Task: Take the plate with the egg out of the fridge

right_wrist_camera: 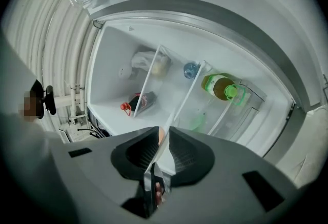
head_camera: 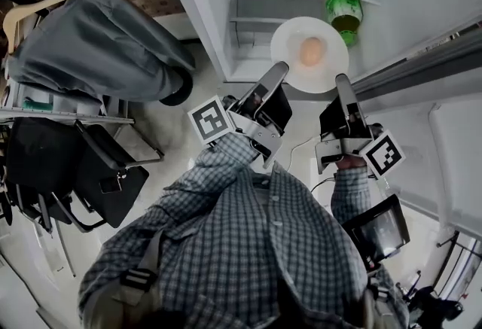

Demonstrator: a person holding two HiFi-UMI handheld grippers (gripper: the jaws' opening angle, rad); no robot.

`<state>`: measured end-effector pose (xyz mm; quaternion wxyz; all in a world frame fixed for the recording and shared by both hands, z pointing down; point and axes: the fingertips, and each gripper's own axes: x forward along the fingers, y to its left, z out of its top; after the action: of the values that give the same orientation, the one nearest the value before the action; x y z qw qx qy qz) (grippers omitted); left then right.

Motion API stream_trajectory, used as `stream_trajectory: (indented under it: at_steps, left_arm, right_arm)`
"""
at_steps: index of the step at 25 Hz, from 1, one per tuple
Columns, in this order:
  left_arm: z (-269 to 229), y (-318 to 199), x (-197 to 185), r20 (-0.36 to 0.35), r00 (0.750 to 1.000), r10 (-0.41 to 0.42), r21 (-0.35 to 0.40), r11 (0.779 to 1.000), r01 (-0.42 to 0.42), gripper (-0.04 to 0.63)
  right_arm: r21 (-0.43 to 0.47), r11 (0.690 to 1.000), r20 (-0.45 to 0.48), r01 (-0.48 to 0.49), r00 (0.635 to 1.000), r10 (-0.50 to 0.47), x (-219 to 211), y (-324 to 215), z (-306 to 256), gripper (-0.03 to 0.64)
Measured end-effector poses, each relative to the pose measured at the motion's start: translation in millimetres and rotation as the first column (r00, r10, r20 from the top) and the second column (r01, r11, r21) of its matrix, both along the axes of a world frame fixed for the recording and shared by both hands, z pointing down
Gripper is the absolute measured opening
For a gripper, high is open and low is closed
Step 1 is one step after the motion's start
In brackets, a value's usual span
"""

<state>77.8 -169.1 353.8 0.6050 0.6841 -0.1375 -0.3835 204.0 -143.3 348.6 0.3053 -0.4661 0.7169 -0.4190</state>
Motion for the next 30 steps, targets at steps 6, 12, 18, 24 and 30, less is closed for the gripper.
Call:
stream_trajectory:
  at_steps: [6, 12, 18, 24, 30]
  left_arm:
    - [1.7, 63.7, 3.7, 0.018, 0.999, -0.046, 0.002, 0.999, 0.046, 0.072]
    - [-4.7, 112.5, 7.0, 0.021, 0.994, -0.108, 0.007, 0.994, 0.108, 0.072]
    - [6.4, 153.4, -0.8, 0.012, 0.989, -0.146, -0.003, 0.989, 0.146, 0.072]
    - [8.8, 180.6, -13.3, 0.036, 0.985, -0.169, -0.007, 0.986, 0.169, 0.072]
    - [12.6, 182.6, -61.6, 0.037, 0.982, -0.187, -0.009, 0.982, 0.188, 0.072]
  right_arm:
    - [0.028, 0.997, 0.017, 0.066, 0.998, -0.067, 4.6, 54.5, -1.9, 0.067]
    - [0.033, 0.992, 0.025, 0.123, 0.992, -0.123, 8.8, 95.7, -8.6, 0.067]
    - [0.025, 0.987, 0.031, 0.16, 0.986, -0.161, 0.5, 133.0, 2.9, 0.067]
    - [0.025, 0.983, 0.039, 0.182, 0.982, -0.183, -12.0, 157.3, 7.4, 0.067]
    - [0.0, 0.979, 0.034, 0.206, 0.978, -0.206, -59.7, 158.4, 14.8, 0.067]
